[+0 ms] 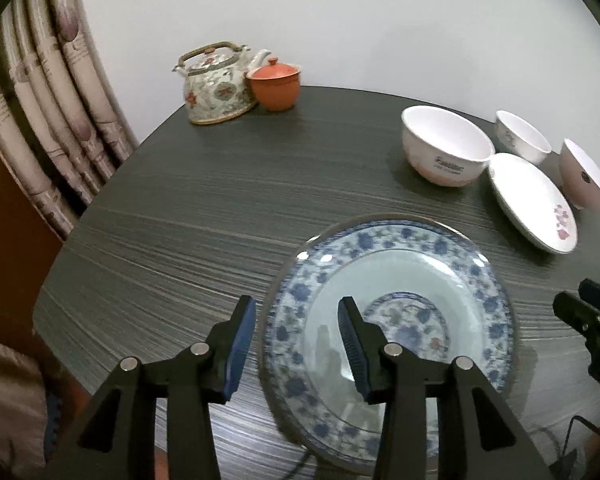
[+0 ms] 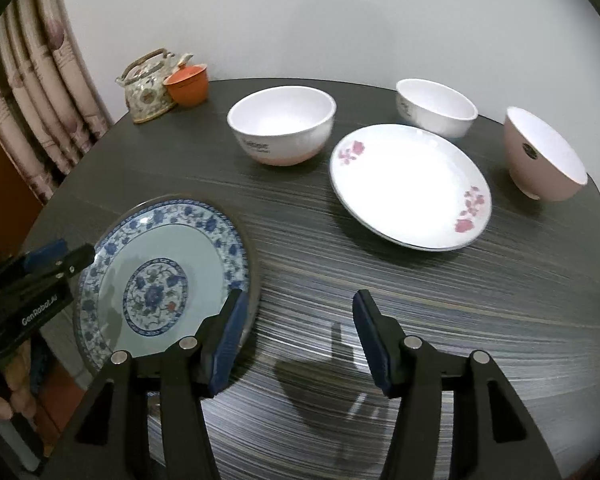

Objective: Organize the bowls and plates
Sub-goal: 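Move the left tool to the pink-flowered white plate and grip its rim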

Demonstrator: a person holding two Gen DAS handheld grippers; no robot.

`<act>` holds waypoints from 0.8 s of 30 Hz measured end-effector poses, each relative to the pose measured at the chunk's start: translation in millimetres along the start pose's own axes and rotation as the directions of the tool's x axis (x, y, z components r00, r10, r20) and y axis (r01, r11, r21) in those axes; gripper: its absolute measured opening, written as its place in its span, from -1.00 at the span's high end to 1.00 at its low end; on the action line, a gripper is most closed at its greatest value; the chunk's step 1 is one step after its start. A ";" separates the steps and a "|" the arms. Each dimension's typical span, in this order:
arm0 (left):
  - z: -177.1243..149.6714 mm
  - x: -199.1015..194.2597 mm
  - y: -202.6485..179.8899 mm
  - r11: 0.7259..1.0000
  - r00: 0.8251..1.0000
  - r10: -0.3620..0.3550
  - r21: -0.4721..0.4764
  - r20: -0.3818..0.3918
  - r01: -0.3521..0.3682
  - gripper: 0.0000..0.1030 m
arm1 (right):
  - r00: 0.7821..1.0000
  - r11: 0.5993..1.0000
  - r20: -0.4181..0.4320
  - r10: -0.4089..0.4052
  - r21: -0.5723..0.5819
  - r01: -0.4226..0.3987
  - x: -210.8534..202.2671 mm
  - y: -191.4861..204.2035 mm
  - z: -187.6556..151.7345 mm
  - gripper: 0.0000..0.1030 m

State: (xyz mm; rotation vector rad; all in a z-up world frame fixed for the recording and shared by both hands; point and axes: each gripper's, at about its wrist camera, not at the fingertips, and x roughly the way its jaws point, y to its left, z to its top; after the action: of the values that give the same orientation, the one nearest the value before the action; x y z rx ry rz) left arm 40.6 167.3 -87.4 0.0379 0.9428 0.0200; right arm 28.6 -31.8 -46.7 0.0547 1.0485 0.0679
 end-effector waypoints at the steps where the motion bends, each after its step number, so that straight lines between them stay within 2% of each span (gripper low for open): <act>1: 0.3 -3.0 -4.8 1.000 1.000 0.003 0.007 -0.001 -0.003 0.15 | 1.000 1.000 0.005 -0.003 0.011 0.003 -1.9 -4.7 -0.7 -0.06; 14: 12.0 -31.8 -73.8 0.992 0.993 -0.117 0.052 0.026 0.116 0.07 | 0.998 0.990 0.062 -0.032 0.140 0.023 -24.5 -71.5 -6.7 -0.07; 18: 19.6 -36.3 -96.5 0.989 0.990 -0.138 0.068 0.037 0.135 0.07 | 0.995 0.989 0.081 -0.050 0.146 0.038 -31.1 -87.4 -6.2 -0.07; 24: 35.9 -37.1 -123.6 0.973 0.976 -0.214 0.100 0.049 0.208 0.07 | 0.995 0.987 0.085 -0.056 0.155 0.042 -37.7 -111.5 -2.3 -0.07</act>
State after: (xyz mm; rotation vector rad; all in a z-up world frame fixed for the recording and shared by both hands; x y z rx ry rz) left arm 47.9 41.7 -41.5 0.0251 0.8834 -0.2213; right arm 11.2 -146.0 -24.0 0.1695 0.9640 -0.0592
